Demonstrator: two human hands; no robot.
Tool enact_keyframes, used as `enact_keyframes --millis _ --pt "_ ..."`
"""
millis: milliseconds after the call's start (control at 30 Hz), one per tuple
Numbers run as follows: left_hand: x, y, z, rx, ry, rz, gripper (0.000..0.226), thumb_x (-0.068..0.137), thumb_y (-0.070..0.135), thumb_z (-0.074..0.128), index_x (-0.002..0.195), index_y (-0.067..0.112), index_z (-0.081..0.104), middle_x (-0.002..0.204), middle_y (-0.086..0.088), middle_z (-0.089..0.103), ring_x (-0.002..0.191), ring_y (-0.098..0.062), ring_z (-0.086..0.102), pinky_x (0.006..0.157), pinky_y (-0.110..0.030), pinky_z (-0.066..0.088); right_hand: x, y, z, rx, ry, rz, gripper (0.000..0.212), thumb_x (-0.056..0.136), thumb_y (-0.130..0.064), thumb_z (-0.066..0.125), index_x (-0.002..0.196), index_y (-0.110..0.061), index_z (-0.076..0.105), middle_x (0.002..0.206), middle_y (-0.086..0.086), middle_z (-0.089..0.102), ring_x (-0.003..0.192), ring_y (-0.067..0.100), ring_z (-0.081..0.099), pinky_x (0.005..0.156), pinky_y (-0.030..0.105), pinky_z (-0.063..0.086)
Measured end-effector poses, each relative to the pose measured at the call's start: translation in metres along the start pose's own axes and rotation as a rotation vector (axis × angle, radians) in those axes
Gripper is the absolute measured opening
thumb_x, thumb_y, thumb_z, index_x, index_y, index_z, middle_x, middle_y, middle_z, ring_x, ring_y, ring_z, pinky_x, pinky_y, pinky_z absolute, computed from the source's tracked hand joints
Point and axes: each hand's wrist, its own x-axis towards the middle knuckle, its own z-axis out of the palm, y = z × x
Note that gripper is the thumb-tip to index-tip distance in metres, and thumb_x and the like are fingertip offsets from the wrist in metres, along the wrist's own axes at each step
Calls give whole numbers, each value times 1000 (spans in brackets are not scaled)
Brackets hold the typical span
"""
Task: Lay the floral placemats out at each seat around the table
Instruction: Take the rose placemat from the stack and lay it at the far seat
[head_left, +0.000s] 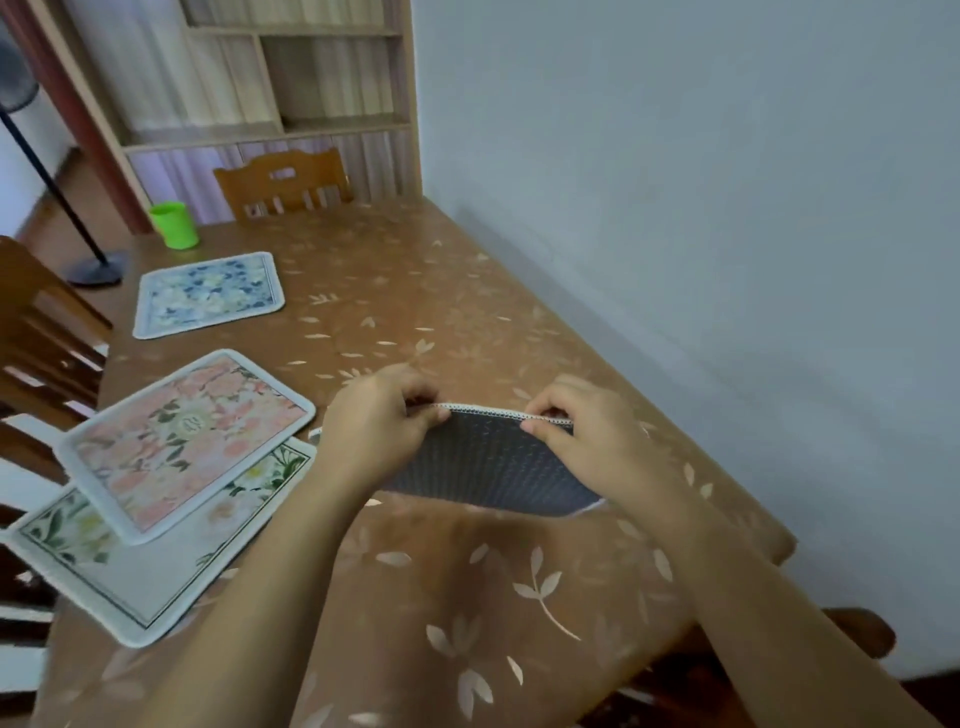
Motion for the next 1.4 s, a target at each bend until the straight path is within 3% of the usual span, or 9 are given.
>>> enact_keyframes --millis 200,500,667,800,900,1000,1100,1200,1400 --pt "17 3 18 51 53 -108 3 76 19 69 78 22 68 72 12 52 74 -13 48 61 -27 32 31 24 -6 -12 -39 -57 1 83 -16 62 83 -17 62 85 -5 57 83 14 53 75 31 41" --pt "43 -7 34 91 123 -186 2 80 19 66 78 20 67 76 7 52 77 -22 55 63 -30 39 86 44 -1 -46 -150 -154 7 87 -14 55 91 -13 61 94 1 57 91 17 52 78 30 40" --pt "70 -3 35 167 358 -98 4 79 12 66 82 11 68 81 -4 61 83 -27 59 63 -24 34 116 48 0 -27 80 -237 6 85 -6 57 86 -6 63 87 7 60 83 19 51 70 20 30" --pt "62 -5 55 105 483 -42 6 75 5 68 81 7 68 75 -7 61 70 -10 50 57 -14 29 111 67 11 -86 225 -385 7 85 -4 55 84 -4 63 81 11 60 78 27 53 72 30 39" --pt "32 -21 96 93 376 -96 13 73 2 69 85 6 69 79 -10 64 75 -21 59 61 -20 39 88 104 42 -45 148 -356 7 82 -3 58 84 -1 64 86 15 63 87 32 59 83 38 46" --pt "-9 -34 146 57 187 -184 12 74 1 69 85 3 69 78 -15 64 74 -32 61 60 -29 45 51 147 79 88 -152 -123 6 80 -3 63 86 -1 65 96 16 63 103 31 57 91 31 41" --pt "-51 -43 192 -18 5 -342 13 77 3 66 90 4 69 84 -15 63 80 -31 59 65 -28 43 10 179 107 169 -362 26 7 76 -2 67 83 0 67 91 17 63 93 29 58 79 15 35" --pt "-83 -51 221 -77 -92 -492 13 78 7 66 90 4 69 91 -15 63 89 -30 57 76 -32 43 -19 195 124 199 -496 112 6 77 -4 67 82 0 66 90 12 60 87 19 53 75 15 35" --pt "-109 -53 237 -30 -133 -540 10 77 5 66 86 3 69 86 -17 64 86 -32 55 73 -33 41 -46 217 124 -41 -523 131 9 88 -16 53 89 -13 62 95 0 57 85 14 53 65 17 28"
